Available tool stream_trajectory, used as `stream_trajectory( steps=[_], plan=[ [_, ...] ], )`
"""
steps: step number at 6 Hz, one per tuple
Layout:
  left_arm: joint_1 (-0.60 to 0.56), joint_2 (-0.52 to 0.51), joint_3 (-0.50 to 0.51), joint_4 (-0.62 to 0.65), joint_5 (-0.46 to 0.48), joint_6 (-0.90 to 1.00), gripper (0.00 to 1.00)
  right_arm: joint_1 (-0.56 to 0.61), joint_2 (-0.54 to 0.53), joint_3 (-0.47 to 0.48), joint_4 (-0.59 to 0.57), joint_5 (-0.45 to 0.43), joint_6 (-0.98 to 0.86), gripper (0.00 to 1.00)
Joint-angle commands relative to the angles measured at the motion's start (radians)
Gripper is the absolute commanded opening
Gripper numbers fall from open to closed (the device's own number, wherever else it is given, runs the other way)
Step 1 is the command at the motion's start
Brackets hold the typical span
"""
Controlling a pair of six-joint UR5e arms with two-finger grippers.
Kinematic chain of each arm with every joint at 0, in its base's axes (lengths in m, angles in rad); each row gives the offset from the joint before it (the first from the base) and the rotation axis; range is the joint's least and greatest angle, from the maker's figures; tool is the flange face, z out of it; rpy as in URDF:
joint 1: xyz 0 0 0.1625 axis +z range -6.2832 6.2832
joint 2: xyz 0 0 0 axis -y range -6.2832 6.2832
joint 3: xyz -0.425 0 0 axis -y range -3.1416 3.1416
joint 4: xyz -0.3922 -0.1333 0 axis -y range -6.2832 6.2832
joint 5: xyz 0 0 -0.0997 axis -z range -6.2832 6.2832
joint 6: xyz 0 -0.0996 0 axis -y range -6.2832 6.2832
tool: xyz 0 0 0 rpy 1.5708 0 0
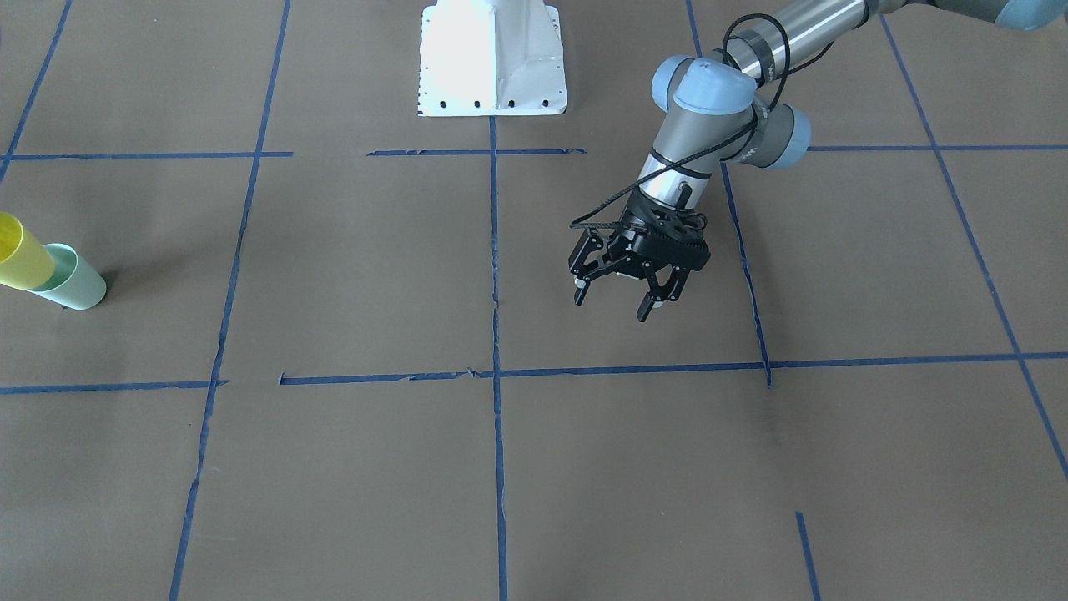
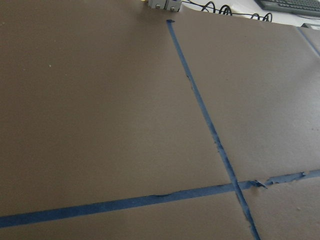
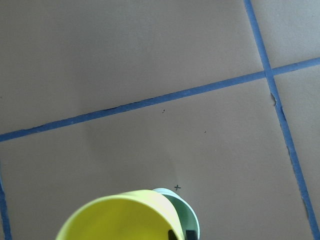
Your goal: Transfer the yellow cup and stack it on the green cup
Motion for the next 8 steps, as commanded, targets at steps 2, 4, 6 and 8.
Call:
stream_trajectory(
  steps=[2, 4, 6, 8],
  plan=[
    [-0.015, 0.001, 0.000, 0.029, -0.022, -0.003, 1.00, -0.010, 0.007, -0.034, 0.000, 0.003, -0.002, 0.03],
    [-0.015, -0.001, 0.000, 0.029, -0.022, -0.004, 1.00, -0.025, 0.007, -0.039, 0.000, 0.006, 0.000, 0.08],
    [-0.015, -0.001, 0.000, 0.029, -0.022, -0.006, 1.00, -0.027, -0.002, -0.040, 0.000, 0.016, -0.035, 0.12],
    [-0.017, 0.001, 0.000, 0.027, -0.022, -0.006, 1.00, -0.027, -0.001, -0.046, 0.000, 0.022, -0.034, 0.99]
  ],
)
